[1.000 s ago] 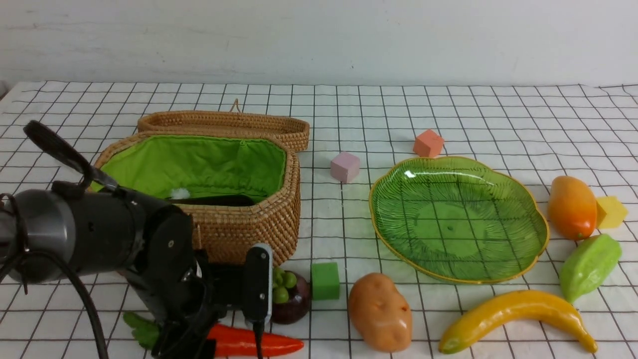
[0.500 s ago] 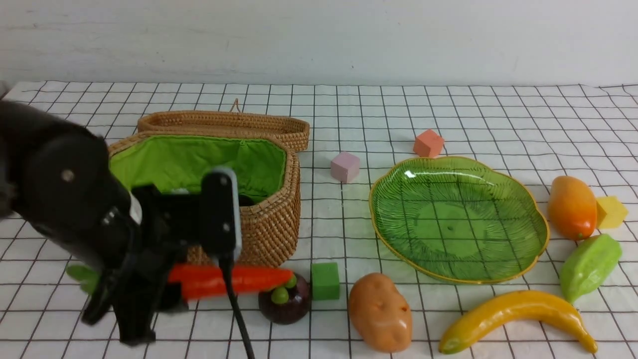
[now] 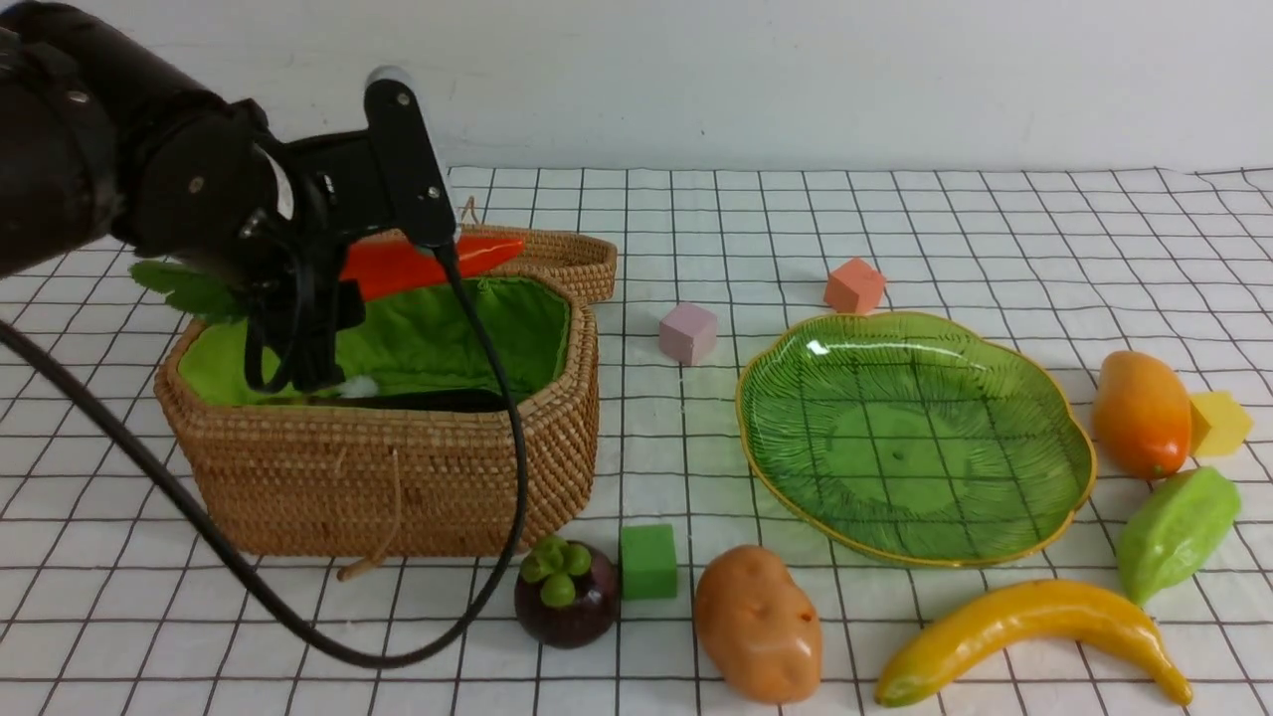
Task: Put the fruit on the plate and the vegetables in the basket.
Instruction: Use the left arm to grab a carrot and put it into the left basket, then grab a mangosteen with your left arm and put it on the plate on the right
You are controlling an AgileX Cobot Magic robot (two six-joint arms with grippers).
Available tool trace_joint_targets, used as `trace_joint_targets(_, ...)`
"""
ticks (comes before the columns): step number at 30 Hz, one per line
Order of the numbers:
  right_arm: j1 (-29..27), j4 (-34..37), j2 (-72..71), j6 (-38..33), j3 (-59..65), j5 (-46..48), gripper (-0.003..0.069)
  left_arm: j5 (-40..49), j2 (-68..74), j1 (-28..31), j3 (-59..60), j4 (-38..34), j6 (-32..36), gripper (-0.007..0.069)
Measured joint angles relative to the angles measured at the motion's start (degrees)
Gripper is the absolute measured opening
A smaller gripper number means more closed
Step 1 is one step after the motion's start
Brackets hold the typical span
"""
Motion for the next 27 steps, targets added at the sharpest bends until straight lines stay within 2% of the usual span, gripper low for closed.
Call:
trace_joint_targets(8, 0.0, 0.0, 0.0, 0.9, 0.0, 2.2, 0.0053, -2.9, 1.1, 0.0, -0.2, 1.9, 0.6, 0.0398)
trace_joint_targets(14, 0.0, 0.0, 0.0, 1.3, 0.0, 2.4, 0.0057, 0.1, -1.3, 0.0, -0.3, -0.8, -0.5, 0.0588)
trace_joint_targets(17, 0.0, 0.0, 0.0, 1.3, 0.0, 3.0, 0.0059, 4.3, -3.4, 0.0, -0.3, -6.0, -5.5, 0.0602)
trace_joint_targets(20, 0.0, 0.0, 0.0, 1.7, 0.0, 4.9, 0.0059, 7.8, -6.6, 0.0, -0.3, -13.3, -15.6, 0.0536)
trace_joint_targets(21, 0.0, 0.0, 0.0, 2.0, 0.0, 5.8, 0.0062, 9.1, -7.8, 0.0, -0.4, -16.8, -19.2, 0.0491)
trace_joint_targets(22, 0.0, 0.0, 0.0, 2.0, 0.0, 6.0, 0.0062, 9.7, -8.0, 0.0, -0.4, -17.3, -20.5, 0.0469)
trace_joint_targets(24, 0.0, 0.0, 0.0, 2.4, 0.0, 8.7, 0.0067, 13.7, -10.5, -0.3, -0.5, -23.8, -24.3, 0.0290)
trace_joint_targets(25, 0.0, 0.0, 0.0, 2.4, 0.0, 9.1, 0.0067, 15.3, -11.0, -0.7, -0.5, -24.4, -24.3, 0.0242)
trace_joint_targets(27, 0.0, 0.0, 0.0, 2.4, 0.0, 10.3, 0.0067, 19.2, -11.9, -2.6, -0.5, -26.0, -24.1, 0.0080)
